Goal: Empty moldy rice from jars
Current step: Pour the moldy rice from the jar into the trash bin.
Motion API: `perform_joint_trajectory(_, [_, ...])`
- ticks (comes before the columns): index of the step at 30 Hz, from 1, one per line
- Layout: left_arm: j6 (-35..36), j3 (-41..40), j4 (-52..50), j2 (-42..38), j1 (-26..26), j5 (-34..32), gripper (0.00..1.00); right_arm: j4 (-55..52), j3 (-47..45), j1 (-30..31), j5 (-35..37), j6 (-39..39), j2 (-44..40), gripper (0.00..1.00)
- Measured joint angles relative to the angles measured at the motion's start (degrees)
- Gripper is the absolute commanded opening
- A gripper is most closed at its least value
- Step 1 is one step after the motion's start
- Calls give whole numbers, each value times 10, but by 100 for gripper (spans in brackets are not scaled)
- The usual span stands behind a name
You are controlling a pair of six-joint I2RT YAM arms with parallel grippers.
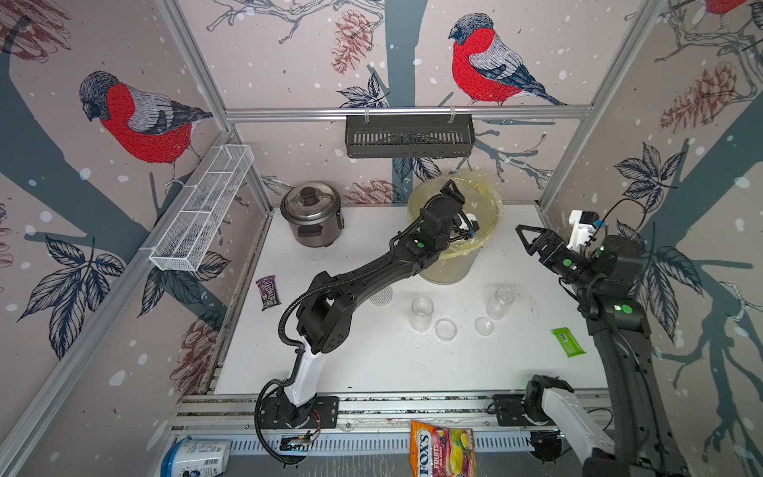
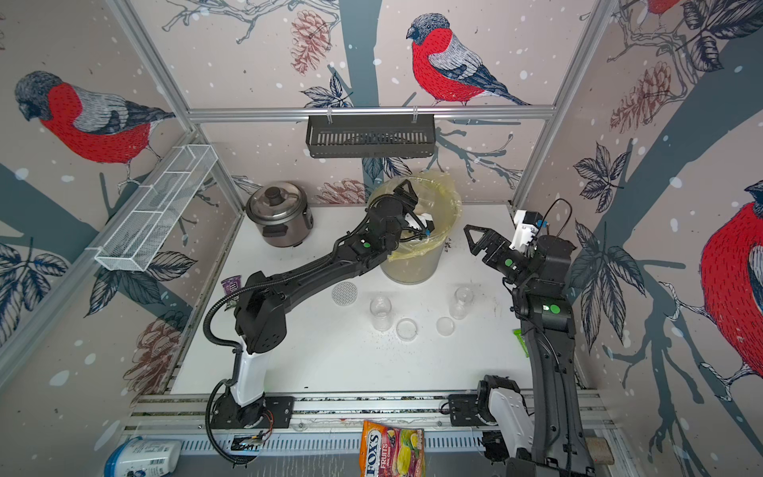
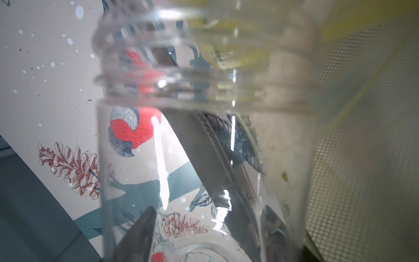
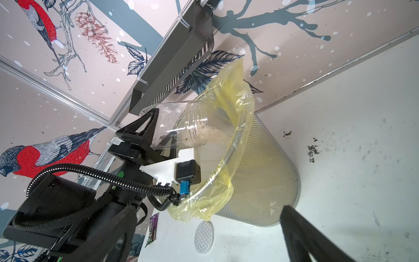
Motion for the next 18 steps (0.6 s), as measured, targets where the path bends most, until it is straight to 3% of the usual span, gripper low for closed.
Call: perform_joint_trajectory(18, [5,27,-2,12,4,-4,25,29,-18,1,-24,27,5,100])
